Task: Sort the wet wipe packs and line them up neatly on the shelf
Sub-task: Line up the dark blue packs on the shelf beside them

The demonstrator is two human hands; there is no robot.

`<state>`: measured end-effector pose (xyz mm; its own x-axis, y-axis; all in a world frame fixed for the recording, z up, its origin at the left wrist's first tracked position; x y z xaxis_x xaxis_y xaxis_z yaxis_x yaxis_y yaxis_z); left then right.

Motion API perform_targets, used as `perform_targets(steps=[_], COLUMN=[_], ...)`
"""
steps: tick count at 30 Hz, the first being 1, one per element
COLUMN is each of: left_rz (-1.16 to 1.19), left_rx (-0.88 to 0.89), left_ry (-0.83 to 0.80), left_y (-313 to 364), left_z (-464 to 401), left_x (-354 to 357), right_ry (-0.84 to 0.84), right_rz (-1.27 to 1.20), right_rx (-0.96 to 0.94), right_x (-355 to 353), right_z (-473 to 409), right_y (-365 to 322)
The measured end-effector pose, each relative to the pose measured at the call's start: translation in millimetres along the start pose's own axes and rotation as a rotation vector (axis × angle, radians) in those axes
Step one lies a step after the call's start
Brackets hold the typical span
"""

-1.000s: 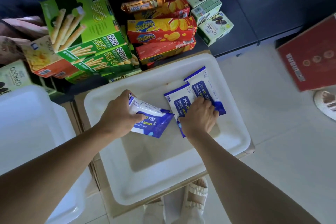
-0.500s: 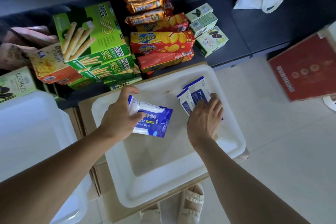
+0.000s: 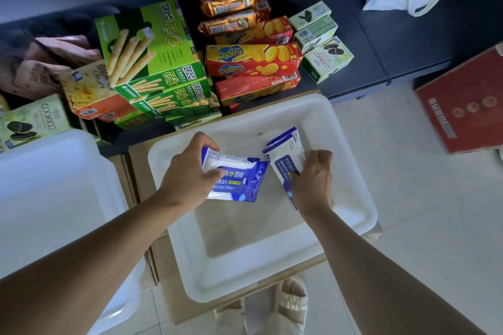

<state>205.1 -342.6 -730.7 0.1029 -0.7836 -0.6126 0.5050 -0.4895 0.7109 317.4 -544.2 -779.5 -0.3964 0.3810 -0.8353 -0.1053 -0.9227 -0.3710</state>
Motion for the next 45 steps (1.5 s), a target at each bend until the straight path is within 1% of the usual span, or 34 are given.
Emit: perform_targets(steps=[3, 5, 9, 14, 17, 22, 25, 28, 31, 35, 40, 45], left_rz=[-0.017, -0.027, -0.037, -0.002, 0.023, 0.045, 0.005, 0.020, 0.040, 0.017, 0.013, 0.106], left_rx=[-0.018, -0.034, -0.090, -0.102, -0.071, 0.037, 0.118, 0.193, 0.275, 0.360, 0.474, 0.542], left_ry=[0.011, -0.009, 0.002, 0.072, 0.143, 0.276, 0.375, 0.421, 0.467, 0.539, 0.649, 0.662], left_y=[1, 4, 15, 59, 102, 192, 246, 297, 342, 393, 451, 487], left_z=[5, 11, 27, 52, 68, 105, 132, 156, 176, 193, 206, 202], left_x=[-4, -6, -18, -53, -89, -164, -213, -255, -297, -359, -441, -504], right_ry=[-0.093, -0.141, -0.188, -0.179, -0.131, -0.034, 0.034, 0.122, 0.195, 0.277, 0.430, 0.589], right_rz=[0.113, 0.187, 0.234, 0.220, 0.242, 0.294, 0.301, 0.290, 0.240, 0.194, 0.160, 0.125], right_rx=[0.080, 0.074, -0.032, -0.170, -0.262, -0.419, -0.500, -0.606, -0.671, -0.735, -0.806, -0.871], right_x=[1, 0, -21, -89, -150, -265, -338, -403, -462, -534, -614, -673], right_z=[-3, -3, 5, 27, 44, 82, 110, 138, 163, 187, 209, 224], right_y=[1, -1, -10, -39, -69, -125, -159, -193, -226, -274, -335, -382])
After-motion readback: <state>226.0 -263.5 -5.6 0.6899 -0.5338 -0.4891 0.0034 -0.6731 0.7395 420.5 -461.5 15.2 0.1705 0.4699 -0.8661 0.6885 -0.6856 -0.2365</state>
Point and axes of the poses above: each hand's wrist, its own z-axis away from the middle knuckle, its own x-axis out of the palm, y = z × x, the point moved 6 cm from there along -z, towards the middle knuckle, and after that the axes turned 10 degrees about x, right-handed, at the moved point
